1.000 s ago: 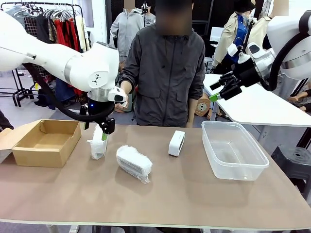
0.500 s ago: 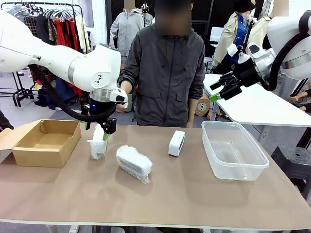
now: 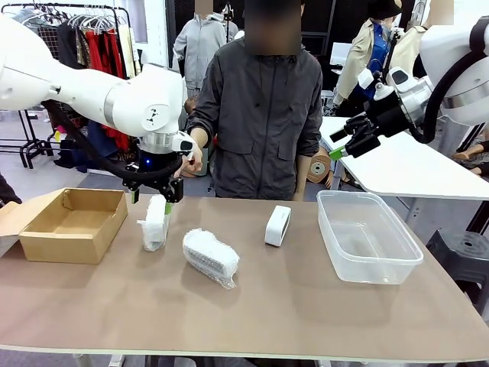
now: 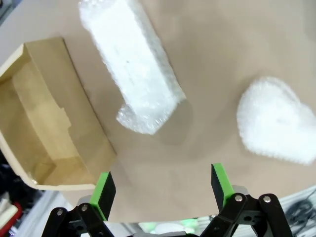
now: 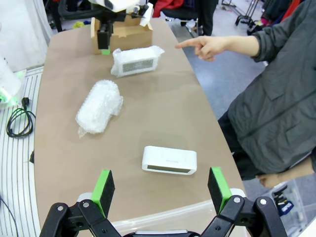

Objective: Separate and place wrapped and unwrapped clocks.
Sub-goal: Pick up the Digital clock indicated by the person.

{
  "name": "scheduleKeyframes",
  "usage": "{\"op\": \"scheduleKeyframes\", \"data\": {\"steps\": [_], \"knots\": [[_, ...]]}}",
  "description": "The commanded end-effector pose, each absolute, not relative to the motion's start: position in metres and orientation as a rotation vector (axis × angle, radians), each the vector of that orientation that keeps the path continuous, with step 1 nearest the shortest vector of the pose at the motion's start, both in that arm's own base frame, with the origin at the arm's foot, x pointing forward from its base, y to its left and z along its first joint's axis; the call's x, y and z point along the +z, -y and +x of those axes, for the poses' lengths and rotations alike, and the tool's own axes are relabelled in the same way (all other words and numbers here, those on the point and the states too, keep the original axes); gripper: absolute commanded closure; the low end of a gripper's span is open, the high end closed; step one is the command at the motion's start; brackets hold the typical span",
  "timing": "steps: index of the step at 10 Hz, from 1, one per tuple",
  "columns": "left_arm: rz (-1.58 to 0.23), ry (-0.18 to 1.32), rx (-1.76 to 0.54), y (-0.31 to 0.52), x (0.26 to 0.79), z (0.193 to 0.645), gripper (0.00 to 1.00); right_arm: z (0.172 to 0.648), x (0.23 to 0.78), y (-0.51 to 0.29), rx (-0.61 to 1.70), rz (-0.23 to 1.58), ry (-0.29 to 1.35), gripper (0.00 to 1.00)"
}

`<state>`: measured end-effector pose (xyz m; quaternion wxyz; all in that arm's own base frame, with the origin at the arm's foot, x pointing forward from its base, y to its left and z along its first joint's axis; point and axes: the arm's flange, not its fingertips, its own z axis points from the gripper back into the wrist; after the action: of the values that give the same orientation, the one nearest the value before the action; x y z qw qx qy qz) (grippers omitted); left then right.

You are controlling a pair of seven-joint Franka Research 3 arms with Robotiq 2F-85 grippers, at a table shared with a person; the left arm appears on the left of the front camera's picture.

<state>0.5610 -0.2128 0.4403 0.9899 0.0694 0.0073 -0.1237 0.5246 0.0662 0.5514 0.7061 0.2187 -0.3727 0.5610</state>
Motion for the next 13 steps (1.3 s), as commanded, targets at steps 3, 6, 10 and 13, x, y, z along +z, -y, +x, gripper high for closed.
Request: {"op": "scheduleKeyframes", "data": {"steps": [3, 6, 10, 13], "knots": [[0.014, 0.086, -0.077, 0.197, 0.41, 0.605, 0.0, 0.524, 0.553, -0.066, 1.249, 0.487, 0.832, 0.0], [0.051, 0.128, -0.085, 0.193, 0.388, 0.618, 0.0, 0.524, 0.553, -0.066, 1.249, 0.487, 0.832, 0.0], [0.063, 0.084, -0.078, 0.19, 0.36, 0.617, 0.0, 0.524, 0.553, -0.066, 1.249, 0.487, 0.832, 0.0], [0.056, 0.104, -0.092, 0.184, 0.341, 0.616, 0.06, 0.524, 0.553, -0.066, 1.249, 0.487, 0.832, 0.0]]}}
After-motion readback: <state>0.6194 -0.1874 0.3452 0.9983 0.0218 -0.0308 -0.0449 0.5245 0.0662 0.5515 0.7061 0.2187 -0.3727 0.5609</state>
